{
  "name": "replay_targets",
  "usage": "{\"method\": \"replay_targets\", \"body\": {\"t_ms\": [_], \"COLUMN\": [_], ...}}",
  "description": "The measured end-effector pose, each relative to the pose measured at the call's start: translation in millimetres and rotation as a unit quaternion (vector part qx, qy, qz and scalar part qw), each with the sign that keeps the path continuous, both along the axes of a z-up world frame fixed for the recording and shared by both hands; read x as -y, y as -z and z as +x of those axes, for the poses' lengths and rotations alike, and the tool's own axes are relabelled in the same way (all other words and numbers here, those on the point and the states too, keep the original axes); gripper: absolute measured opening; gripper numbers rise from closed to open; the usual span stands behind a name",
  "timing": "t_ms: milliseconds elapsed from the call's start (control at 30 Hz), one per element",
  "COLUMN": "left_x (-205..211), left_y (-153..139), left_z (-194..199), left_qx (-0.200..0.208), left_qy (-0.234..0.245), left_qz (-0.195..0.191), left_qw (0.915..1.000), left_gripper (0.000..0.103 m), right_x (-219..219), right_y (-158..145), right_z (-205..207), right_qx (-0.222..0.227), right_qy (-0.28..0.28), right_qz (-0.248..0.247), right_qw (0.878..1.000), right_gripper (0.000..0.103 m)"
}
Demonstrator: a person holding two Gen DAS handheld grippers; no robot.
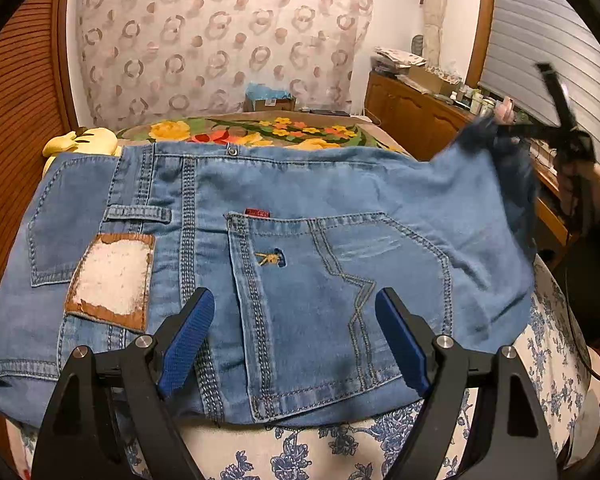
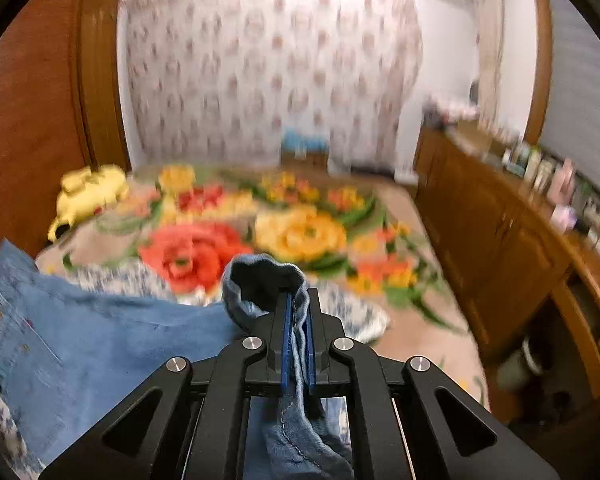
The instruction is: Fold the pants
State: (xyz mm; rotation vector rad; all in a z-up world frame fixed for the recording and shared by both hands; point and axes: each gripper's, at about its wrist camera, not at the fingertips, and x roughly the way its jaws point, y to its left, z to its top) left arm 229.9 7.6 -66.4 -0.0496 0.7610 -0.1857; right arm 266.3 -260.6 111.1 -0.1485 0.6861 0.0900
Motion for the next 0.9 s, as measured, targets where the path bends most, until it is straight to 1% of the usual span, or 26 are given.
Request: {"method": "replay_targets", "body": {"t_ms": [33, 67, 100, 133, 233, 267, 433, 500, 667, 767, 833, 900], "left_x": [0, -2, -3, -3, -4, -4, -4, -4, -1, 3, 5, 8], "left_y": [1, 1, 1, 2, 4, 4, 5, 5, 7, 9, 9, 10], "left_z": [-1, -2, -2, -3, -5, -6, -14, -15, -17, -19, -20, -21], "left_qx": [0.000, 0.000, -0.001, -0.003, -0.005, -0.005, -0.004, -0.006, -0.009, -0.011, -0.012, -0.013], "left_qy": [-0.001, -0.001, -0.002, -0.004, -0.005, -0.005, 0.000, 0.000, 0.002, 0.005, 0.008, 0.009], "left_qz": [0.000, 0.001, 0.001, 0.000, -0.001, 0.000, 0.001, 0.002, 0.002, 0.001, 0.002, 0.004], "left_qw": [1.0000, 1.0000, 1.0000, 1.0000, 1.0000, 1.0000, 1.0000, 1.0000, 1.0000, 0.9999, 0.9999, 0.9999], "left_gripper": [0.083, 0.083, 0.083, 0.083, 0.083, 0.083, 0.083, 0.083, 0.083, 0.083, 0.083, 0.083], "right_x": [-2, -3, -5, -5, 1, 4, 50, 58, 73, 75, 74, 75], "right_y": [7, 11, 14, 14, 17, 20, 22, 21, 34, 39, 42, 41], "right_z": [2, 0, -5, -9, -19, -27, -46, -63, -90, -94, -93, -84], "right_qx": [-0.011, -0.014, -0.013, -0.012, -0.014, -0.017, -0.038, -0.044, -0.068, -0.086, -0.098, -0.102], "right_qy": [0.006, 0.003, -0.003, -0.003, 0.006, 0.009, 0.030, 0.046, 0.064, 0.069, 0.068, 0.068], "right_qz": [-0.008, -0.010, -0.007, -0.005, 0.006, 0.012, 0.037, 0.041, 0.068, 0.085, 0.088, 0.096], "right_qw": [1.000, 1.000, 1.000, 1.000, 1.000, 1.000, 0.998, 0.997, 0.993, 0.990, 0.989, 0.988], "right_gripper": [0.017, 0.023, 0.032, 0.038, 0.045, 0.045, 0.047, 0.048, 0.049, 0.049, 0.049, 0.049]}}
